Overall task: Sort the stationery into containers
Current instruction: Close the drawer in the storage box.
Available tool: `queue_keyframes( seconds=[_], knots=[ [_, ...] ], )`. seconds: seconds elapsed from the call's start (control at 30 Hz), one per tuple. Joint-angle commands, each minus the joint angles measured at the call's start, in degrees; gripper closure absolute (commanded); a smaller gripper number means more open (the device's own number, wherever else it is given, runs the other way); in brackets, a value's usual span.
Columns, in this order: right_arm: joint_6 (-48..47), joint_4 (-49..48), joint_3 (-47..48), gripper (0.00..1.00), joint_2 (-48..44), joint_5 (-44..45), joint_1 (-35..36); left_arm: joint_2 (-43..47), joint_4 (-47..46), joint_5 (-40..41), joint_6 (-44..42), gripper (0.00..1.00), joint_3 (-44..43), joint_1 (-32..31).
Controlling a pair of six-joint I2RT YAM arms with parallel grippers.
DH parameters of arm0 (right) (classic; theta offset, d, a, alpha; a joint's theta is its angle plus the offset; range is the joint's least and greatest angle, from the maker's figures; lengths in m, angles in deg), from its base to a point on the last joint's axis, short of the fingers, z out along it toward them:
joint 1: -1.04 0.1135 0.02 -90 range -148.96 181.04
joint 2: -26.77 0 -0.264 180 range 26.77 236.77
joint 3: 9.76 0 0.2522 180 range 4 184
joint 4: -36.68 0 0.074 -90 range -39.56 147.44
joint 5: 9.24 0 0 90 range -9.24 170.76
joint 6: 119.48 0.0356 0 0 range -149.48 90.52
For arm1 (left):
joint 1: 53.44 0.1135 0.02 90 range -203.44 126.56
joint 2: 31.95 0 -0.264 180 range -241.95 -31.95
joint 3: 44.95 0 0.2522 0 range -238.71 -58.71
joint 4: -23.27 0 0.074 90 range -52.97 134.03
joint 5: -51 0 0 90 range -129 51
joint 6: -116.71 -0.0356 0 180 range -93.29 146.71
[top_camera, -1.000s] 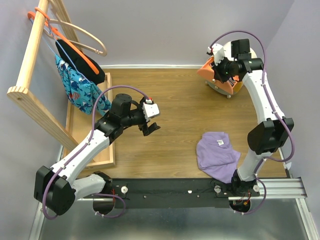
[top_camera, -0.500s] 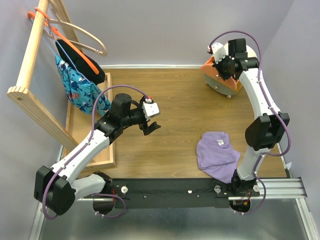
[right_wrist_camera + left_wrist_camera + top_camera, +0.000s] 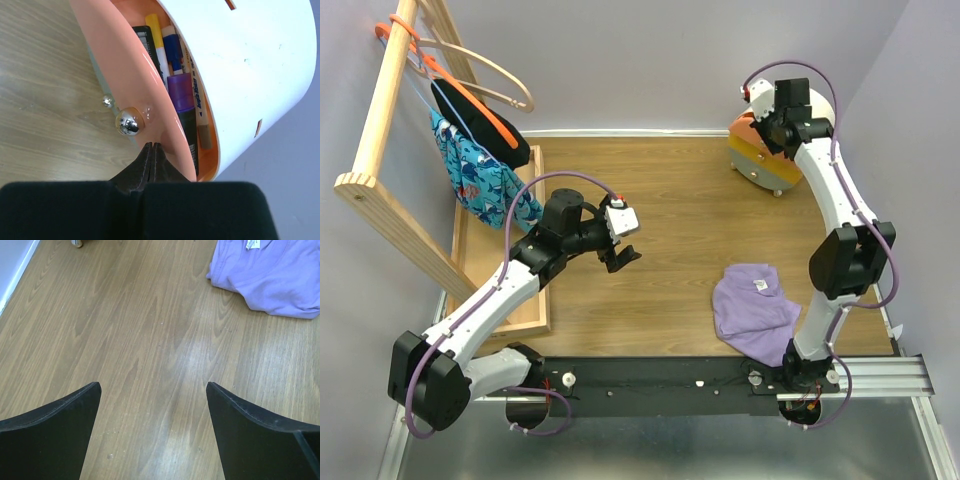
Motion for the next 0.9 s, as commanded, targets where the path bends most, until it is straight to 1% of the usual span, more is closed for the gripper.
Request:
queue_keyframes(
  seconds=[0.0,0.4,0.63,0.73,0.83,0.87],
  knots=[
    [1.81,-3.97,-1.51,0.99,1.75,5.83,-0.72,0.44,-1.71,-0.30,0.54,0.05,0.92,-0.30],
    [3.31,-5.81,-2.31,1.00,2.80,8.29,-1.51,-0.96,-3.38,0.66,0.71,0.04,1.00,-0.39],
    [3.83,-5.55,-2.04,0.99,3.42,8.12,-1.77,-3.25,-4.87,1.10,0.54,0.04,0.04,-0.39],
    [4.28,-5.20,-2.04,1.00,2.72,7.77,-1.77,-5.44,-5.14,1.37,-0.34,0.04,-1.71,-0.39],
    [4.54,-4.94,-1.78,1.00,2.10,7.77,-1.95,-9.65,-5.05,0.75,-1.66,0.04,-5.40,-0.39],
    [5.32,-4.24,-1.43,0.99,1.67,6.81,-2.03,-12.28,-5.75,0.75,-1.14,0.04,-7.67,-0.39]
  ],
)
